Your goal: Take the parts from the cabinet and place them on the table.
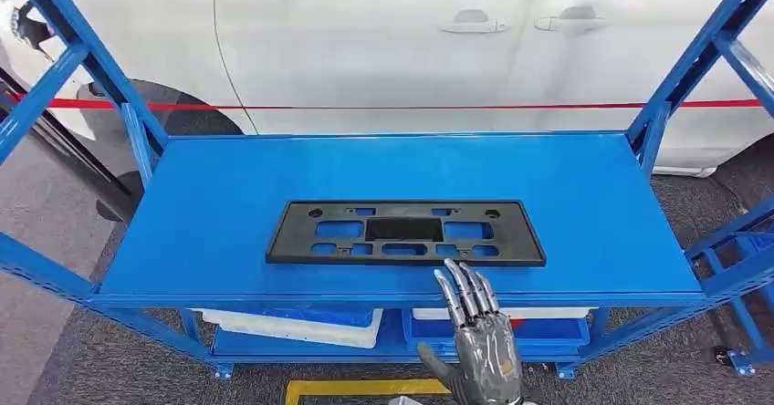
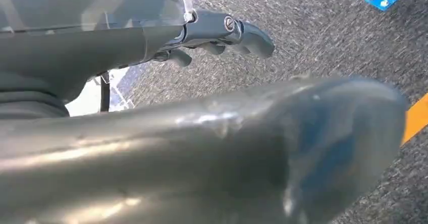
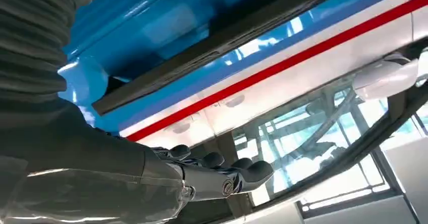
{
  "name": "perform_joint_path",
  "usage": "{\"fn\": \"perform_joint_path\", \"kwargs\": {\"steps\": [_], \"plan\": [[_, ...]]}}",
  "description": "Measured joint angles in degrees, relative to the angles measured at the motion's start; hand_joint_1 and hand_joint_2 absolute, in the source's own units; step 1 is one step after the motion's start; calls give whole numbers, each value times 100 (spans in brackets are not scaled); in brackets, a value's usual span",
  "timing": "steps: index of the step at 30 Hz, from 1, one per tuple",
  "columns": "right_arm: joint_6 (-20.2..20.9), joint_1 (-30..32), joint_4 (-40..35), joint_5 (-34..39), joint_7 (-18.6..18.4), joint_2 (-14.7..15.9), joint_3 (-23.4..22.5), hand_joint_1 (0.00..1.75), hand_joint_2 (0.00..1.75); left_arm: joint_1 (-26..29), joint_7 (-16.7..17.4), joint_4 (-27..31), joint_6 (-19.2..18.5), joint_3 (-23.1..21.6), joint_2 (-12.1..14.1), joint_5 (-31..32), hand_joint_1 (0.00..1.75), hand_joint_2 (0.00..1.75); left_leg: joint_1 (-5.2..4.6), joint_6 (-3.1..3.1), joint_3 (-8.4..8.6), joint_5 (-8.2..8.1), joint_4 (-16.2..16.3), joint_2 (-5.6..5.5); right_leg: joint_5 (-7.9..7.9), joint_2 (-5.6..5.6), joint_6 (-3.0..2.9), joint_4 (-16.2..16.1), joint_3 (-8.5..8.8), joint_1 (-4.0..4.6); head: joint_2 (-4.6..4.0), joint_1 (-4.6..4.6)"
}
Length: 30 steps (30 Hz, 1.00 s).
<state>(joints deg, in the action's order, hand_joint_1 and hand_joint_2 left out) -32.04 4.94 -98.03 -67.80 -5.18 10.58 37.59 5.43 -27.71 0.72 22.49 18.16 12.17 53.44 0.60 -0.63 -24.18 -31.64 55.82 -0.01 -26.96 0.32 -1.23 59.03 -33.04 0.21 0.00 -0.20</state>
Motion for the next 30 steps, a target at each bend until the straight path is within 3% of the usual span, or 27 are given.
{"fn": "perform_joint_path", "kwargs": {"steps": [10,30], "plan": [[249,-556,385,-721,-138,-326,88,0,175,-9,59,72,-142,-319,13,-68,0,0,-1,0,3,1,1,0,1,0,0,0,3,0,-2,0],[516,-960,977,-682,-278,-686,302,0,175,-12,131,127,-306,-494,11,-291,0,0,-1,-1,1,1,0,-1,1,0,0,-2,3,-1,-2,2]]}}
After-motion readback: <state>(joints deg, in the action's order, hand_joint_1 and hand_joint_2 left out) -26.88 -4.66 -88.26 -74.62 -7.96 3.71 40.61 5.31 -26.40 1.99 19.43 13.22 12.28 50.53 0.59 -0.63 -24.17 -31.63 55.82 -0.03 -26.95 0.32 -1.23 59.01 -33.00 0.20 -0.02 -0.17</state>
